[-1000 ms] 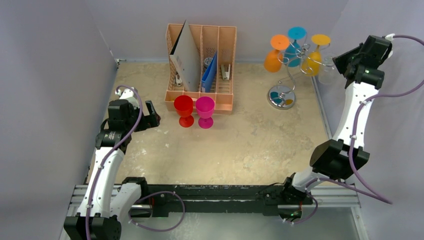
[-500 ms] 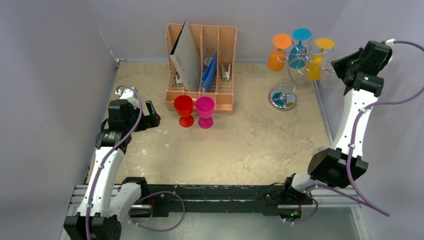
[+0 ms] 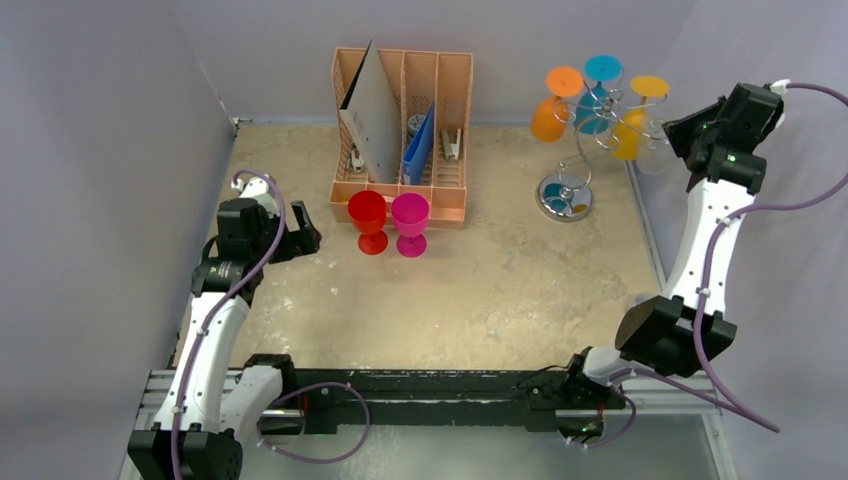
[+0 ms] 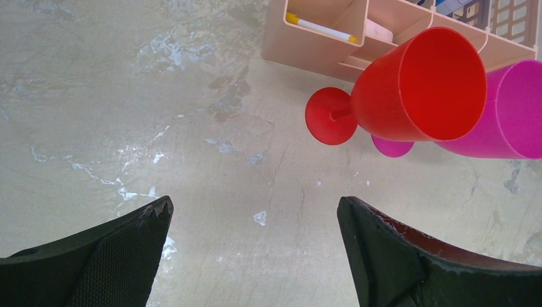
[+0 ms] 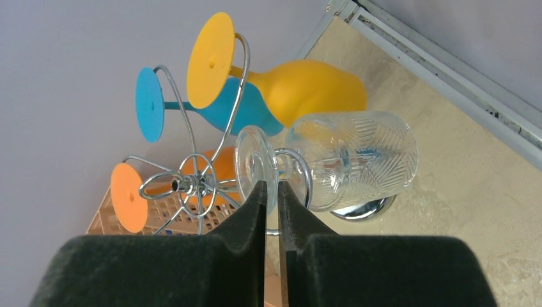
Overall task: Take the wine glass off the wine glass rack
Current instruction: Pick up the wine glass from the wine rack.
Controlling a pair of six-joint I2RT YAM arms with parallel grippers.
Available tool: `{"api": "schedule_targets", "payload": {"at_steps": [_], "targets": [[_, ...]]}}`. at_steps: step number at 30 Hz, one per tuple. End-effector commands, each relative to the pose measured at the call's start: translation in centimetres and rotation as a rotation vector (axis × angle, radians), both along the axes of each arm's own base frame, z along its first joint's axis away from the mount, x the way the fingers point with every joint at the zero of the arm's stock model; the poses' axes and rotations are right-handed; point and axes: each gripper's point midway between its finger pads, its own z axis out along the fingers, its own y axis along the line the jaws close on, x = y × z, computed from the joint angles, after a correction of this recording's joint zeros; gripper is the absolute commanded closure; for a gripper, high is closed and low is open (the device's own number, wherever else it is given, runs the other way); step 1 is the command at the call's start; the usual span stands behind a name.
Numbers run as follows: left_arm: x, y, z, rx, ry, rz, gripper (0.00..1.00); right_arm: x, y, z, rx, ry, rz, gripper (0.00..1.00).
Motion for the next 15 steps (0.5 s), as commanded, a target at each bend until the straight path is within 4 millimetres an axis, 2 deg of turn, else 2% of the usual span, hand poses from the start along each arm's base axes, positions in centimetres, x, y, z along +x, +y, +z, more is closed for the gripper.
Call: {"api": "schedule_targets", "payload": {"at_steps": [1, 15], "targets": [[0.59, -0.03, 0.52, 0.0, -0.031, -0.01, 0.0, 0.38, 0.64, -0.66, 0.018, 0.024, 0.043, 0.9], [0.62, -0.08, 0.49, -0.001, -0.031, -0.012, 0.0, 1.07, 0.49, -0.99, 0.042, 0.002, 0.038, 0.86]]}}
